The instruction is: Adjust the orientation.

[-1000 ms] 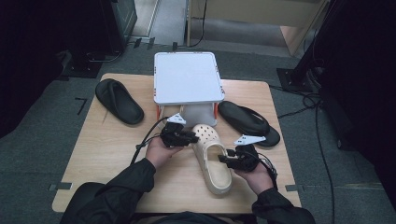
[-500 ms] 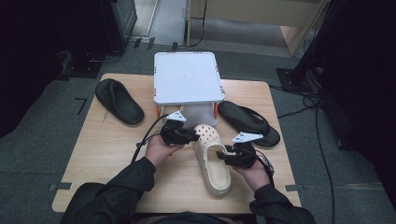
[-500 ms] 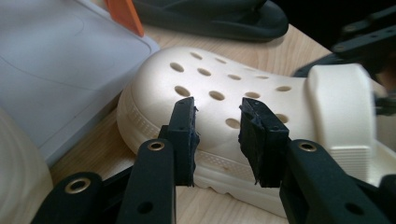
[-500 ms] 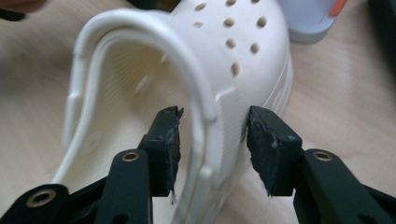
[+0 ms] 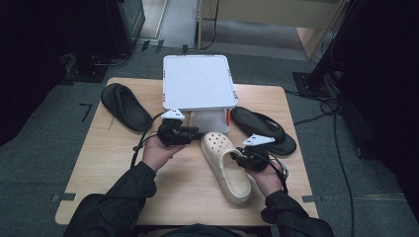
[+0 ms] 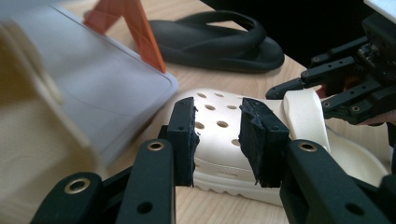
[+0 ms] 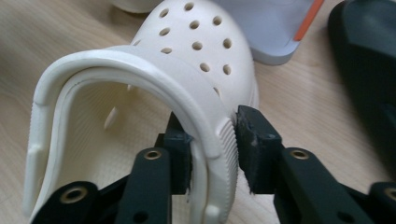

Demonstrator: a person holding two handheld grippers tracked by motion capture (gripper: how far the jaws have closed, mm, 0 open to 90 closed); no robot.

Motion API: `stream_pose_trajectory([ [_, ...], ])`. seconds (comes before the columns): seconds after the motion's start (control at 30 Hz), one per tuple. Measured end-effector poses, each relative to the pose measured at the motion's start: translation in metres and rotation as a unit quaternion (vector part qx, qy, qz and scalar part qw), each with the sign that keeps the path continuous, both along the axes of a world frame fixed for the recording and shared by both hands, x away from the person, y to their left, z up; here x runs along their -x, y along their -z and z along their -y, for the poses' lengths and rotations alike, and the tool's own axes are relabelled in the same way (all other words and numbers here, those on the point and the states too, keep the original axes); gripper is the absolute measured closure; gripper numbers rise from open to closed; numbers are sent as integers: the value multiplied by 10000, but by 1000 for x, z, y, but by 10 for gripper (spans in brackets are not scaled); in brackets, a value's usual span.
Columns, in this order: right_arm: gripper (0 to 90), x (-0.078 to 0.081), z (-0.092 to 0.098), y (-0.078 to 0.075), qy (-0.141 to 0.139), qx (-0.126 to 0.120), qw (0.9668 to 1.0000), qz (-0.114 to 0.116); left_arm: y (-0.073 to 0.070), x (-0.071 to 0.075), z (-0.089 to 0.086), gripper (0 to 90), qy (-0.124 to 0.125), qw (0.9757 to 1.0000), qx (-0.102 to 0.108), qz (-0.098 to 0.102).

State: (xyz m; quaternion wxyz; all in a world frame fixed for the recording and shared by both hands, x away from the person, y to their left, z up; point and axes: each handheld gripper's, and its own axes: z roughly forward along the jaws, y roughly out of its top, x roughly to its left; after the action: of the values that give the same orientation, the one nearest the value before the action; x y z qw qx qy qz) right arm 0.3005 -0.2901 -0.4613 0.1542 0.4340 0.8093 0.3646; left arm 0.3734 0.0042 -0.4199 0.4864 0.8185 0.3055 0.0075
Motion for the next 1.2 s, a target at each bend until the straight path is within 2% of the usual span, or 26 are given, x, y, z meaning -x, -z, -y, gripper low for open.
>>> stream_pose_trajectory([
  [0.07,729,-1,0,-5,69,121,9999,96,-3,-1,-3,666,-47,10000,-24,54],
  [0.17,743,-3,4,-9,90,-49,9999,71,-9,-2,-8,667,-79,9999,-6,104],
  [0.27,748,-4,5,-13,172,-63,9997,155,-14,-3,-12,671,-122,9998,-45,162],
  [0.4,746,-11,4,-16,283,-5,9994,220,-20,-6,-18,680,-100,9999,22,137],
  [0.6,753,-25,-2,-25,276,-9,9995,174,-31,-12,-28,681,-12,10000,27,40],
  [0.73,754,-34,-6,-32,330,-24,9990,287,-39,-13,-35,676,-29,9999,116,24],
  [0.97,753,-54,-17,-29,435,194,9983,343,-50,-20,-39,681,-23,9998,156,75],
  [1.2,751,-69,-30,-24,526,240,9978,319,-64,-31,-41,682,-43,9995,263,191],
])
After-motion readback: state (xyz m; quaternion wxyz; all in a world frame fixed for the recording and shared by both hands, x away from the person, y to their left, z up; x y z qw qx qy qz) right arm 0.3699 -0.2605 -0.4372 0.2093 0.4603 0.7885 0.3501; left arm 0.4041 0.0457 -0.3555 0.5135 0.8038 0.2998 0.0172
